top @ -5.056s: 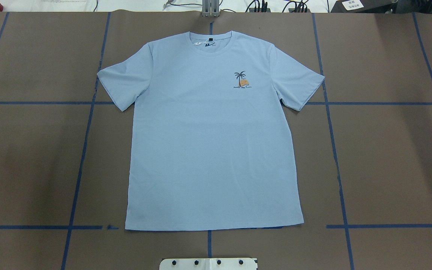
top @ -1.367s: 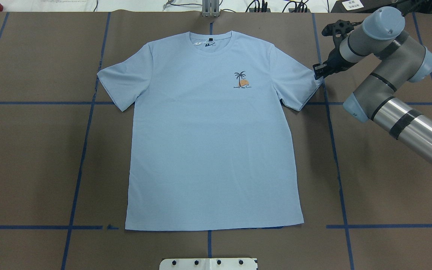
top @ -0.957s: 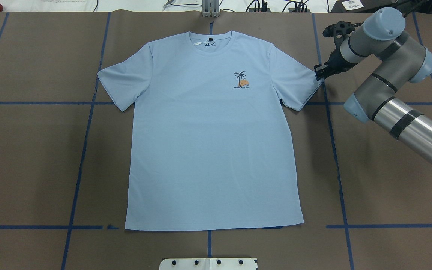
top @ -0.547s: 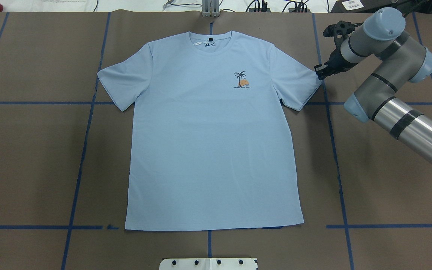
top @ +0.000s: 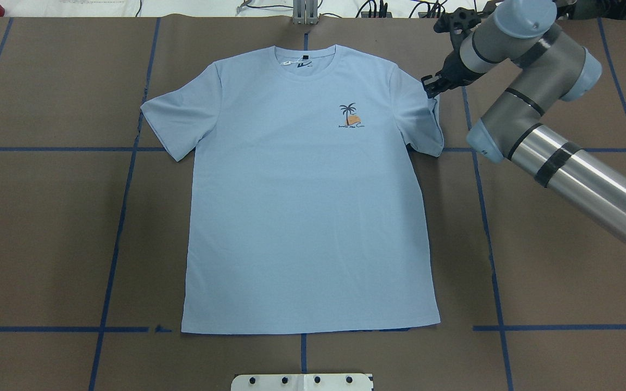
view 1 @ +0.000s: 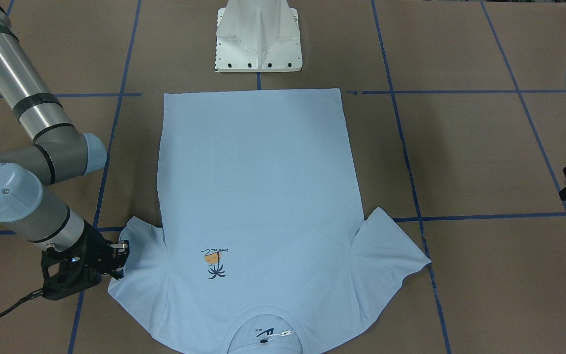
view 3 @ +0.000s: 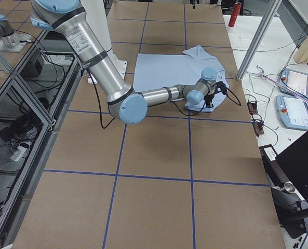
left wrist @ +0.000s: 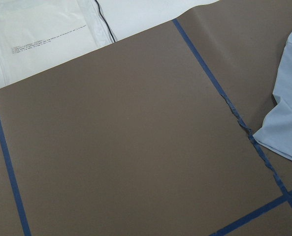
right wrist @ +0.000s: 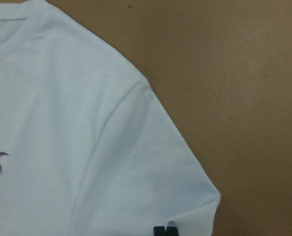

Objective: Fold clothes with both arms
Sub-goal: 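Grasp the sleeve with the right gripper and fold it inward onto the shirt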

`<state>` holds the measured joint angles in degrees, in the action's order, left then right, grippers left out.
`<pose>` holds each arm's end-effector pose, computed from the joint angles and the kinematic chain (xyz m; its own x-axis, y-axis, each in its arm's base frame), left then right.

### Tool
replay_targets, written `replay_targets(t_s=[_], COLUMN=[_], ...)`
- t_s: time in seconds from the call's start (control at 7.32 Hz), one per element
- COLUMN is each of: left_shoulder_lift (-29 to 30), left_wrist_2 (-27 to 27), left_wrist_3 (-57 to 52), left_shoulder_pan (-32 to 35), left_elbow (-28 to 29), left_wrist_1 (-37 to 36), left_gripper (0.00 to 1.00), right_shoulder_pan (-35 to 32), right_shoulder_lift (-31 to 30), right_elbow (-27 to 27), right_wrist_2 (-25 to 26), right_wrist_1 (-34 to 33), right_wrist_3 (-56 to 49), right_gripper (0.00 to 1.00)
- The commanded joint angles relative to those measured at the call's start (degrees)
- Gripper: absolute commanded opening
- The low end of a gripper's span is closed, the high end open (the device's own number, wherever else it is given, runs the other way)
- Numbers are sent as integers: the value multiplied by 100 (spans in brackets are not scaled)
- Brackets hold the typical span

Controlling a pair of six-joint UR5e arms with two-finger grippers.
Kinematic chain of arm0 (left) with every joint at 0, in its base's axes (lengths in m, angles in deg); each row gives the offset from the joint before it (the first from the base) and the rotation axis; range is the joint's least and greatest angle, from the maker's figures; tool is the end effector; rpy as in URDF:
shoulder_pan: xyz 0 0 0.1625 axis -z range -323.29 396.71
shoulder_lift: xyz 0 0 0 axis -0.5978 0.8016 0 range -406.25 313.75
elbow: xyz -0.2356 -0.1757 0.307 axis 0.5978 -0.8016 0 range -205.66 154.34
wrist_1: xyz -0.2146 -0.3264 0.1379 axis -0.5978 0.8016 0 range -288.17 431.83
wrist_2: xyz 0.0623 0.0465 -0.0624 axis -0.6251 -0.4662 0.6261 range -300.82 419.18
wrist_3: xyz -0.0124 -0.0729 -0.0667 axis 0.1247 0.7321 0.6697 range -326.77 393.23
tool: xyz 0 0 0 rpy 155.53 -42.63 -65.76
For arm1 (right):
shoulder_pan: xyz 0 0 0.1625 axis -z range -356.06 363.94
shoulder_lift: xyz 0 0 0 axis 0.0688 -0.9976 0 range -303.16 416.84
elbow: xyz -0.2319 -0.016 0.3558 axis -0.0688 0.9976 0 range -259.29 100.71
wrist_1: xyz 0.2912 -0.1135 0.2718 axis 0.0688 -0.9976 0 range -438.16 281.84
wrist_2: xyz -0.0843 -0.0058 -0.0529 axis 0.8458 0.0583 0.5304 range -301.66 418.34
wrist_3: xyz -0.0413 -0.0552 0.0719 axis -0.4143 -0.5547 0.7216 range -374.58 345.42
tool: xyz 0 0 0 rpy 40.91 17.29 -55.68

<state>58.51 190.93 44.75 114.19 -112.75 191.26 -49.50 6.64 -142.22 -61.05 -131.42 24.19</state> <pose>0.0682 -0.6159 0.4830 0.6528 0.4322 -0.6221 -0.0331 0.8368 0.5465 -0.4000 -0.6810 0.3832 0.6149 -0.3114 0.7245 0.0027 0.9196 0.3929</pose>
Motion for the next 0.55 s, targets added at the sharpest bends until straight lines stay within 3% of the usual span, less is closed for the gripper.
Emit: replay_targets(t_s=[0.0, 0.14, 0.27, 0.41], left_shoulder_lift=[0, 9, 44, 62], left_wrist_2=[0, 0, 0, 0], left_wrist_3=[-1, 8, 8, 8], left_shoulder_pan=[4, 4, 13, 4], left_elbow=[7, 8, 8, 8], left_wrist_1=[1, 1, -8, -8], left_gripper=[100, 100, 100, 100], right_shoulder_pan=[481, 649, 668, 903], right_shoulder_lift=[779, 1479, 2191, 2311], right_elbow=[140, 793, 1757, 2062], right_wrist_2=[851, 1343, 1522, 2089], right_wrist_1=[-340, -430, -422, -396], right_wrist_3=[462, 516, 543, 543], right_gripper=[0, 0, 0, 0])
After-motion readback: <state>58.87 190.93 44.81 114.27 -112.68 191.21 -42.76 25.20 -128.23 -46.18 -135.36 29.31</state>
